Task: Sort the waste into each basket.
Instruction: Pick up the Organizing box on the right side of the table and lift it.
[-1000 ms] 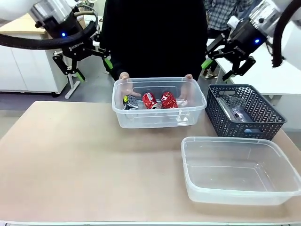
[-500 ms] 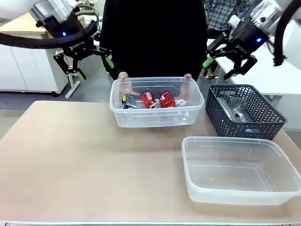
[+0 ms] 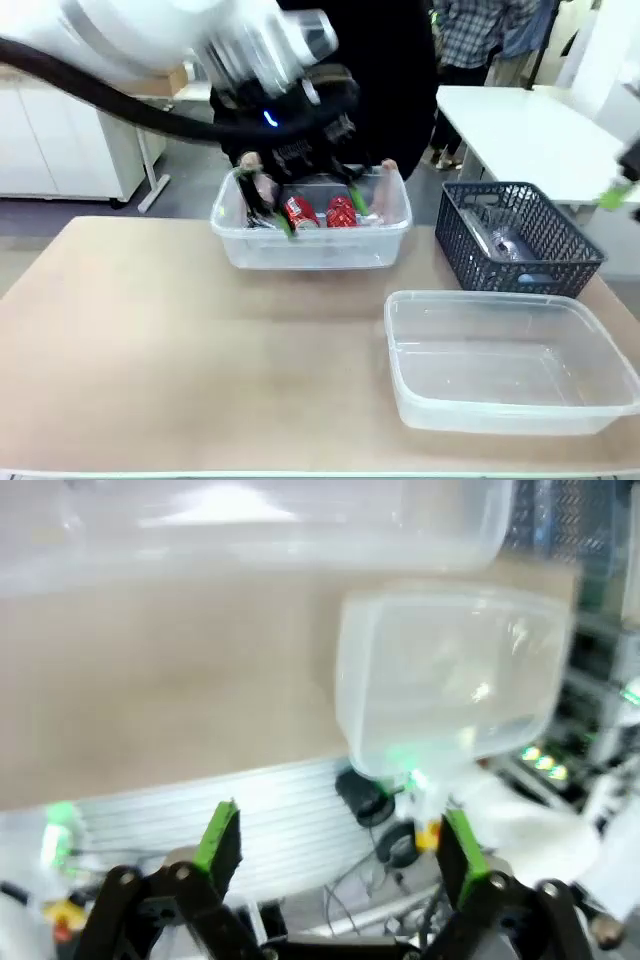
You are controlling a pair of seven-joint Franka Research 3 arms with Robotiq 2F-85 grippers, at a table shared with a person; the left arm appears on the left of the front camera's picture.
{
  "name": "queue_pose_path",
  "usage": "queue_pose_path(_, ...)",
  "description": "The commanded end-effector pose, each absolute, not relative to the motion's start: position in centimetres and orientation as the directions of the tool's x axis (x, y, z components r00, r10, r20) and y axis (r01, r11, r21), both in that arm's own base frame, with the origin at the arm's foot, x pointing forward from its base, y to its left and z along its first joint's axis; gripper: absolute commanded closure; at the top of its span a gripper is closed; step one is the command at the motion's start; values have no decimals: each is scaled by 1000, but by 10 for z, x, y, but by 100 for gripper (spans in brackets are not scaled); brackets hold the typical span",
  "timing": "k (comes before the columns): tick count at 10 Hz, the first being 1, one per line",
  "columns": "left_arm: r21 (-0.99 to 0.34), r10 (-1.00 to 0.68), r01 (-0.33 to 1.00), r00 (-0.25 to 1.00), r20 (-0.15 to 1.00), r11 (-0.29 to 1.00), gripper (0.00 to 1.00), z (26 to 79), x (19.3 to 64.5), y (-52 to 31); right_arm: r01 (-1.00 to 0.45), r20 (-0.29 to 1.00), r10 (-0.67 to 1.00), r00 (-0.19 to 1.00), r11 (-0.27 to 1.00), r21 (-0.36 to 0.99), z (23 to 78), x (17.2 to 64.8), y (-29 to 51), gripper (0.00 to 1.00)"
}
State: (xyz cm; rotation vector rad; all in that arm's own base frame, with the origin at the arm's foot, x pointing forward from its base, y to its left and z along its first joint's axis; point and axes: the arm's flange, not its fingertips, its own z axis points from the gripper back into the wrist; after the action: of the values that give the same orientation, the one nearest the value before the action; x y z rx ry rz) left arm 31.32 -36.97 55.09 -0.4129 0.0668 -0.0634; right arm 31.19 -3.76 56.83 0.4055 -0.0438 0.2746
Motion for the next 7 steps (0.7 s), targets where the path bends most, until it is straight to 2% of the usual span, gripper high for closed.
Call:
queue_pose_path(1,-254,-101,26,954,-284,967,0,506,294,-446,-287,169,253,953,930,229,541,274,-65,0)
queue_pose_path(2,-216,-160,88,927,-340,972,0,485,270,-467,-266,181,229,957,939,218,535,263,-72,0)
queue_pose_path(3,-212,-186,116,918,-350,970,0,487,276,-464,-222,205,181,962,955,196,534,263,-72,0)
queue_pose_path(4,-279,-121,41,954,-274,959,0,479,252,-453,-290,120,267,956,923,255,547,269,-71,0)
queue_pose_path(7,-279,-121,41,954,-274,959,0,479,252,-453,-287,149,258,954,931,226,540,261,-72,0)
